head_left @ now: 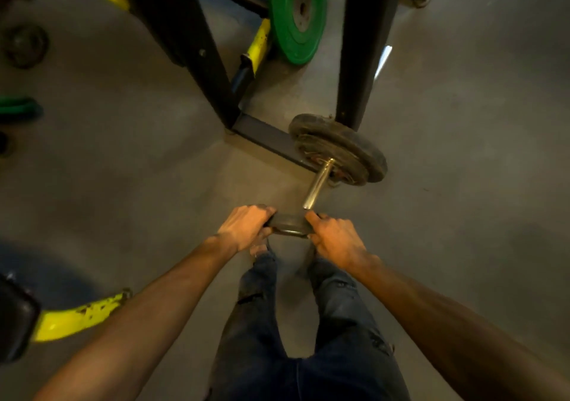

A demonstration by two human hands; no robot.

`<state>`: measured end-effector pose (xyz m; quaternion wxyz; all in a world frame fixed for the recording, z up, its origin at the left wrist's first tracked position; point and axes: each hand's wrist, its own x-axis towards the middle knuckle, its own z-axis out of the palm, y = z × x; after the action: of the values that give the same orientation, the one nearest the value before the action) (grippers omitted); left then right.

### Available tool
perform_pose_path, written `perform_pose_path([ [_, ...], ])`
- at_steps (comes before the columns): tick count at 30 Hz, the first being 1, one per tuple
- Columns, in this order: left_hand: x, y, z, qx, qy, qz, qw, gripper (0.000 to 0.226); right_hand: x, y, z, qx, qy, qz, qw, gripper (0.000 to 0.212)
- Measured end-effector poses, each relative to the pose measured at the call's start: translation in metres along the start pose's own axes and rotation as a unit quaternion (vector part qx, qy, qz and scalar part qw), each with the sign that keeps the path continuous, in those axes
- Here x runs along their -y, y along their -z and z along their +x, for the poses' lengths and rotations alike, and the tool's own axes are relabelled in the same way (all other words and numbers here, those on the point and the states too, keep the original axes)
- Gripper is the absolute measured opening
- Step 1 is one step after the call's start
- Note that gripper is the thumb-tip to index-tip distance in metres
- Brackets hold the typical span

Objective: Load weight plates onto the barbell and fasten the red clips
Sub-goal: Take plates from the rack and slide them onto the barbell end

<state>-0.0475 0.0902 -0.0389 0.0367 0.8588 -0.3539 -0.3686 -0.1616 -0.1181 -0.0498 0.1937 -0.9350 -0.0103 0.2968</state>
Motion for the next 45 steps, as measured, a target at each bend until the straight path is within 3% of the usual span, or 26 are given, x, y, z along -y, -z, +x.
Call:
perform_pose_path([
  [3,0.004,-0.001,-0.069,-0.053,0.045,-0.054,0.996,0.024,0.038,0.016,-0.02,-0.01,0.046,-0.002,0.999,0.04],
  [7,0.013,-0.002,-0.17,-0.2,0.096,-0.137,0.965,0.032,0.105,0.048,-0.048,-0.059,0.102,0.02,0.993,0.038],
  [13,0.062,0.0,-0.293,-0.392,0.138,-0.327,0.849,0.052,0.228,0.093,-0.078,-0.136,0.204,0.07,0.967,0.036],
  [21,0.154,0.01,-0.414,-0.461,0.115,-0.404,0.782,0.039,0.391,0.118,-0.088,-0.216,0.269,0.147,0.927,0.034],
  [27,0.205,0.045,-0.464,-0.517,0.077,-0.435,0.733,0.038,0.473,0.137,-0.076,-0.253,0.302,0.156,0.906,0.031],
  [32,0.26,0.083,-0.462,-0.54,0.064,-0.428,0.722,0.05,0.513,0.151,-0.034,-0.282,0.307,0.184,0.89,0.031],
  [38,0.322,0.107,-0.445,-0.535,0.082,-0.415,0.731,0.056,0.547,0.159,0.022,-0.272,0.291,0.186,0.898,0.034],
  [45,0.379,0.13,-0.419,-0.483,0.048,-0.404,0.776,0.051,0.566,0.151,0.058,-0.304,0.234,0.189,0.904,0.03],
])
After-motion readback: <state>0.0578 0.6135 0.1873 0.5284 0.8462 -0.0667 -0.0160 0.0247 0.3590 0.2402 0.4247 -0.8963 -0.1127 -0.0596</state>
